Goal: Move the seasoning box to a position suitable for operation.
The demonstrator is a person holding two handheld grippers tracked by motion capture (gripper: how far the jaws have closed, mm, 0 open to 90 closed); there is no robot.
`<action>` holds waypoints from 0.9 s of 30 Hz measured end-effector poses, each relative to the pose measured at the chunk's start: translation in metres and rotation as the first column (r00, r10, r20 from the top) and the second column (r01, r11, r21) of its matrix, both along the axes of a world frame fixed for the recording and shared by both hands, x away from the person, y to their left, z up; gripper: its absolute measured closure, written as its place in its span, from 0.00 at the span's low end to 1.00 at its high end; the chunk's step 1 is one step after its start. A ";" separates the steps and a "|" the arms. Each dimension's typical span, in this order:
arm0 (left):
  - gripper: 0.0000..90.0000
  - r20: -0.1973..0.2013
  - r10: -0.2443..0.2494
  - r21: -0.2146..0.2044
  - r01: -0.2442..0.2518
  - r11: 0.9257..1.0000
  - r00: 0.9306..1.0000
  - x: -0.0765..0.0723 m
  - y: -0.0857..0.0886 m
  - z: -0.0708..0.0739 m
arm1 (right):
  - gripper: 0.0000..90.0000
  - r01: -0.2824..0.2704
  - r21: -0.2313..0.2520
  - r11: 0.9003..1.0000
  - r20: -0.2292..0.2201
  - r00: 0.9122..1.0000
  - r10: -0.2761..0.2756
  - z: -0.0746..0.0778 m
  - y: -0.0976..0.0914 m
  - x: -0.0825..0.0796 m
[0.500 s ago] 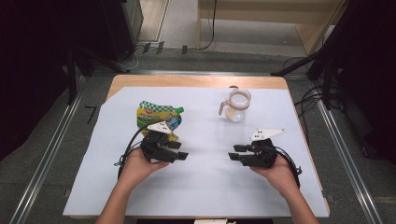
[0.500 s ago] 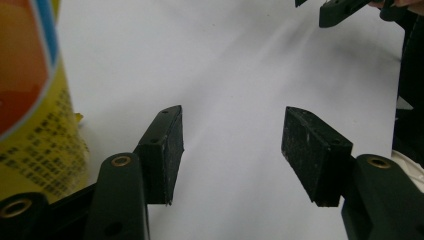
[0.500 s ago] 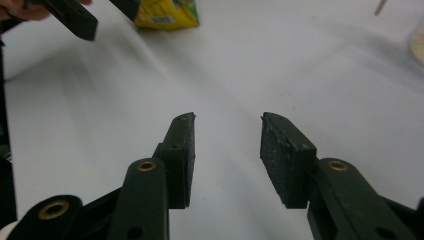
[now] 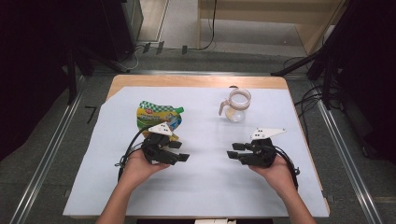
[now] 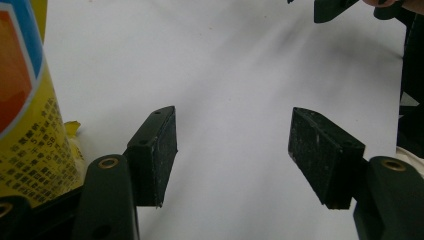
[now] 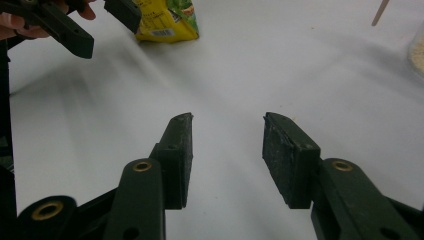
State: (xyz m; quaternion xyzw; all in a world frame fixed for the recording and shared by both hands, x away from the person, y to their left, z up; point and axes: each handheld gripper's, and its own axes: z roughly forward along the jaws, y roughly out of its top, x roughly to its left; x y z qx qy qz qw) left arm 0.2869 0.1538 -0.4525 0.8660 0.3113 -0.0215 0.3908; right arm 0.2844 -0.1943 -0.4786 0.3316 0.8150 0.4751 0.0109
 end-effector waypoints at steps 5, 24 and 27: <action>0.41 -0.002 -0.032 0.002 0.032 0.999 0.999 -0.002 -0.003 -0.001 | 0.60 -0.001 -0.019 1.000 0.014 1.000 0.001 0.000 0.001 0.000; 0.42 0.025 -0.031 -0.037 0.032 0.999 0.999 -0.006 -0.001 0.005 | 0.56 0.053 -0.030 0.998 0.033 0.998 -0.052 0.001 -0.003 0.004; 0.42 0.025 -0.032 -0.037 0.033 0.999 0.999 -0.006 -0.001 0.004 | 0.56 0.054 -0.033 0.998 0.036 0.998 -0.053 0.001 -0.003 0.004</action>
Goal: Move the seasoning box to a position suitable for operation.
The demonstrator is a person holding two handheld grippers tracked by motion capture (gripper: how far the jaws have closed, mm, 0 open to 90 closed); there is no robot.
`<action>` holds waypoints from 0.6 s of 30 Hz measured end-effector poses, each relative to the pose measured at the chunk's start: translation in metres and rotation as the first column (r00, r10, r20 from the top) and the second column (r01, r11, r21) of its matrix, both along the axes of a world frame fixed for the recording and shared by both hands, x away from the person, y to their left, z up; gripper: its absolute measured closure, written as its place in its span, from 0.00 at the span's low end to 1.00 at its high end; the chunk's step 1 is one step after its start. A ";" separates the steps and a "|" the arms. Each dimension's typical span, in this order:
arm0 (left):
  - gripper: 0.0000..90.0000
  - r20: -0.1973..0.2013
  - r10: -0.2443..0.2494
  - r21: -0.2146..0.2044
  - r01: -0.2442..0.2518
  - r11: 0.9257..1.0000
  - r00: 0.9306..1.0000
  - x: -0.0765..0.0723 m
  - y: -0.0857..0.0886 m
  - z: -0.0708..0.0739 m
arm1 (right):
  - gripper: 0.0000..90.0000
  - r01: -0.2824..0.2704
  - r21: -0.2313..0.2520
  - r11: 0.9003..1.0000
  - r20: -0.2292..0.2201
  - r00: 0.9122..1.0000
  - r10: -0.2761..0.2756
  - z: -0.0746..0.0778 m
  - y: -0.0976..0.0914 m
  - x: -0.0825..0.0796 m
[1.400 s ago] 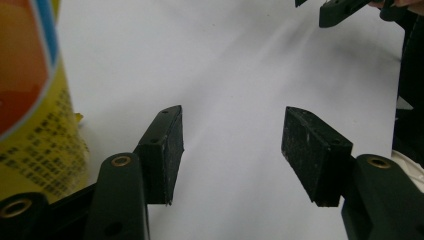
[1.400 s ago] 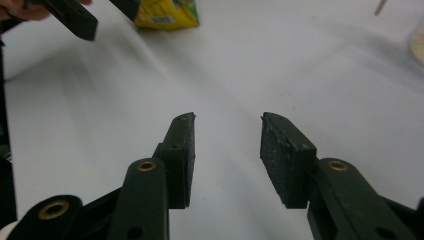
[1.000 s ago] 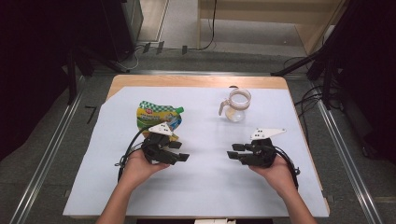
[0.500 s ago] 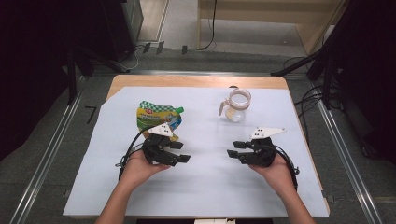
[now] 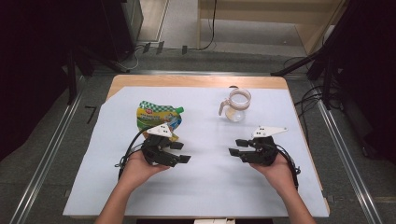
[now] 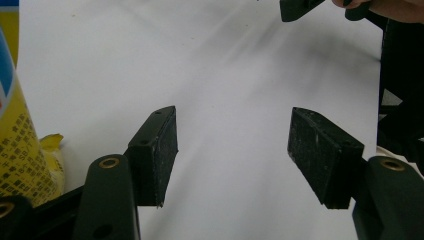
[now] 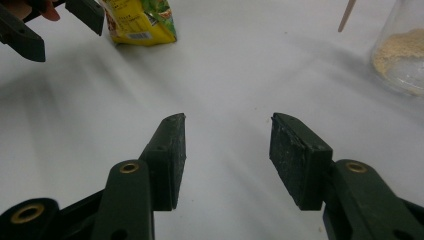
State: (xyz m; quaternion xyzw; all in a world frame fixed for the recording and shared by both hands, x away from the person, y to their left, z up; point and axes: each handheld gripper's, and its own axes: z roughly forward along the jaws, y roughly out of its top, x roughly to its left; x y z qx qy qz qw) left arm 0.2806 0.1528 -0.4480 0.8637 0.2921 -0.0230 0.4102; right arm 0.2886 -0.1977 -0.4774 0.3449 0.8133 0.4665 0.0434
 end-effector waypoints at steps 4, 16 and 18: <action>0.42 -0.002 0.000 0.005 0.000 1.000 1.000 0.000 0.000 0.000 | 0.55 0.000 -0.006 1.000 0.002 1.000 0.000 0.000 0.000 0.000; 0.43 0.008 0.010 -0.016 -0.010 1.000 1.000 -0.004 -0.001 0.002 | 0.50 0.043 -0.052 0.998 0.035 0.999 -0.041 0.001 -0.003 0.009; 0.43 0.014 0.005 -0.017 -0.005 1.000 1.000 -0.004 -0.001 0.003 | 0.50 0.073 -0.022 0.997 0.035 0.997 -0.072 0.004 -0.007 0.016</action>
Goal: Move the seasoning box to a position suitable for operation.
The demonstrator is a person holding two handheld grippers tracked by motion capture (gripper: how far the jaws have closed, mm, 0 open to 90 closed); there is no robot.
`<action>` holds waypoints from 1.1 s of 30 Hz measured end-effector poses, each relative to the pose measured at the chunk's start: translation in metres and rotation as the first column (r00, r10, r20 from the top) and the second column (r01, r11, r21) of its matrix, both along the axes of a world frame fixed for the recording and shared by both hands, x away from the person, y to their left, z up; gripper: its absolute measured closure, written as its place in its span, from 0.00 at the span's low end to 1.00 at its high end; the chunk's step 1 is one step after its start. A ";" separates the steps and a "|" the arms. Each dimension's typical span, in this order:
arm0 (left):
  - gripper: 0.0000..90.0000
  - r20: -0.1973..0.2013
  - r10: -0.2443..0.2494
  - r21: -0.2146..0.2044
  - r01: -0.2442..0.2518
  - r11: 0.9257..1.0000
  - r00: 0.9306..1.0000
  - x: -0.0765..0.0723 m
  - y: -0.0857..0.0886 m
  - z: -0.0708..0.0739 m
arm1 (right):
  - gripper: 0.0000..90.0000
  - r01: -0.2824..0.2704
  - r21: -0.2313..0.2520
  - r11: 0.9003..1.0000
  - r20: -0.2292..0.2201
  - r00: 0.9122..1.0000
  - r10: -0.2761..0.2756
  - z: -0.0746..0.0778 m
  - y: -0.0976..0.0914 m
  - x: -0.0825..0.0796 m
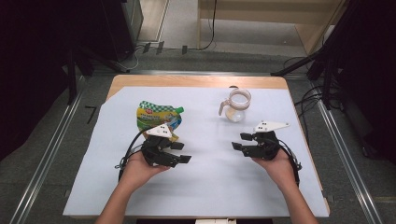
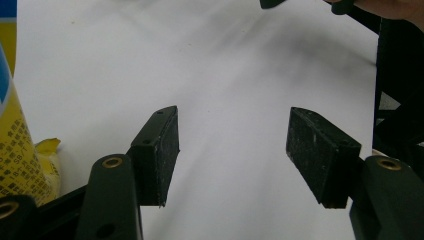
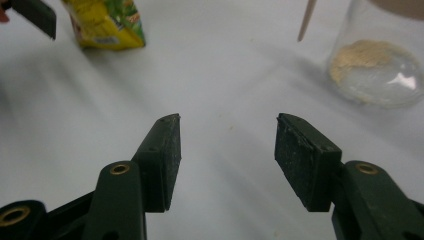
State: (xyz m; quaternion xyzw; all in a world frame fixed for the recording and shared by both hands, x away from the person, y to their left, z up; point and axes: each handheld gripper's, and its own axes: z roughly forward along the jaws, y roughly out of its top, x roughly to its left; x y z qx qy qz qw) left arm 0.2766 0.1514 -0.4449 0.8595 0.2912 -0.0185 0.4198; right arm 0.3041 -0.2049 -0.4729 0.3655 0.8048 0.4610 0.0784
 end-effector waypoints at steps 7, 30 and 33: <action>0.43 -0.002 -0.005 0.001 0.005 1.000 1.000 -0.001 0.001 0.001 | 0.49 0.053 0.001 0.999 -0.023 0.998 -0.053 0.004 -0.007 0.016; 0.43 -0.001 -0.060 0.014 0.060 0.998 0.998 -0.010 -0.017 0.000 | 0.24 0.297 -0.034 0.954 0.024 0.955 -0.296 -0.010 -0.005 0.097; 0.43 -0.005 -0.066 0.012 0.066 0.998 0.998 -0.010 -0.019 0.000 | 0.23 0.319 -0.023 0.947 0.022 0.948 -0.319 -0.019 0.002 0.105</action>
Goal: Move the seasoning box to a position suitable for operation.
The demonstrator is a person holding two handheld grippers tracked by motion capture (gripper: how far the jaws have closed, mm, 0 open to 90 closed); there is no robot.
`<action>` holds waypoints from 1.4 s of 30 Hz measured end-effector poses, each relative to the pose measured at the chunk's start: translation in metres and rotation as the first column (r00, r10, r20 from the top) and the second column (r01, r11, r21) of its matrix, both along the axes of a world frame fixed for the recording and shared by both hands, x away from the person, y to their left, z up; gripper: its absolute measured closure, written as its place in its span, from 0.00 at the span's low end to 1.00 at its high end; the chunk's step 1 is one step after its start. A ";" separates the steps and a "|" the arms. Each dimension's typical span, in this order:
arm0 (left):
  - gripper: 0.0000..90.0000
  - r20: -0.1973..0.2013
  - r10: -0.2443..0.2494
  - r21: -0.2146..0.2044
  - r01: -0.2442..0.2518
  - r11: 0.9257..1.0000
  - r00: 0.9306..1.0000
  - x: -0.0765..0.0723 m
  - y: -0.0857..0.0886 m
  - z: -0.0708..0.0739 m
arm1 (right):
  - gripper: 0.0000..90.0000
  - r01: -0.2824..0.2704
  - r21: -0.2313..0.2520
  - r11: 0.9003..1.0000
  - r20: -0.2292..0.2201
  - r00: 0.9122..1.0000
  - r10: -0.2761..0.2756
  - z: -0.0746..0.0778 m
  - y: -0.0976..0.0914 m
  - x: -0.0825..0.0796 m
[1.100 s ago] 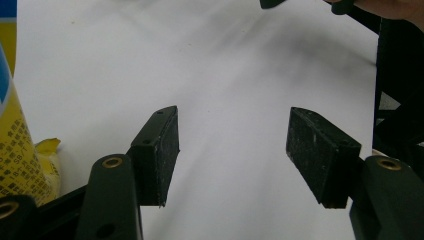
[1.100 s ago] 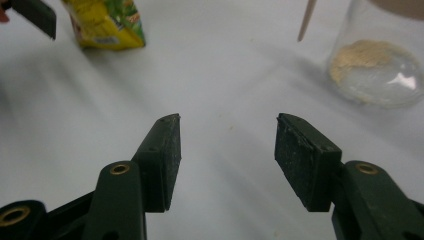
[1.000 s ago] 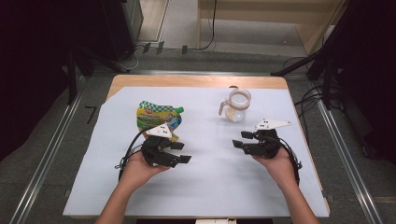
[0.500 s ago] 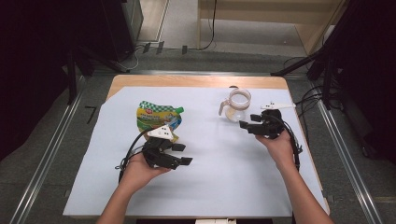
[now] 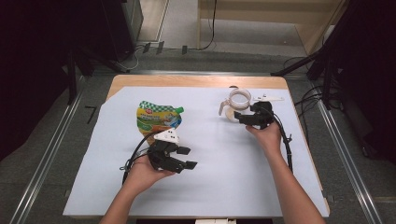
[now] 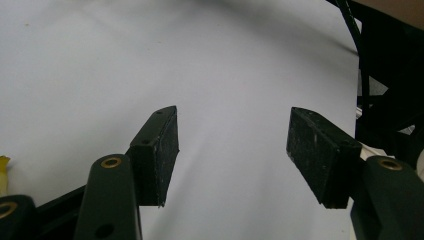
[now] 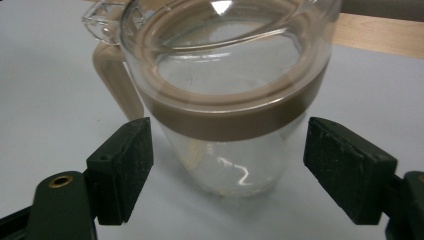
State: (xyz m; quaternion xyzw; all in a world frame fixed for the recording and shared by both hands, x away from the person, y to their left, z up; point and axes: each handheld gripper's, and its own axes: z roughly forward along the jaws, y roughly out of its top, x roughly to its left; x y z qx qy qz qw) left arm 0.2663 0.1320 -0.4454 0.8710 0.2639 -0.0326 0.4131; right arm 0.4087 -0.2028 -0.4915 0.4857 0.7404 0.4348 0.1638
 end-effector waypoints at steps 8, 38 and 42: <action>0.43 -0.008 -0.021 -0.011 0.021 1.000 1.000 -0.001 -0.004 0.000 | 0.12 0.056 -0.004 0.998 0.046 0.997 -0.056 -0.014 0.017 0.013; 0.42 -0.016 0.003 -0.026 -0.004 1.000 1.000 0.001 0.001 -0.001 | 0.13 -0.022 0.027 0.999 0.082 0.996 0.020 0.022 0.019 -0.015; 0.42 -0.025 0.007 -0.038 -0.008 0.999 1.000 0.003 0.003 -0.001 | 0.13 -0.091 0.032 0.995 0.091 0.992 0.088 0.028 0.020 -0.034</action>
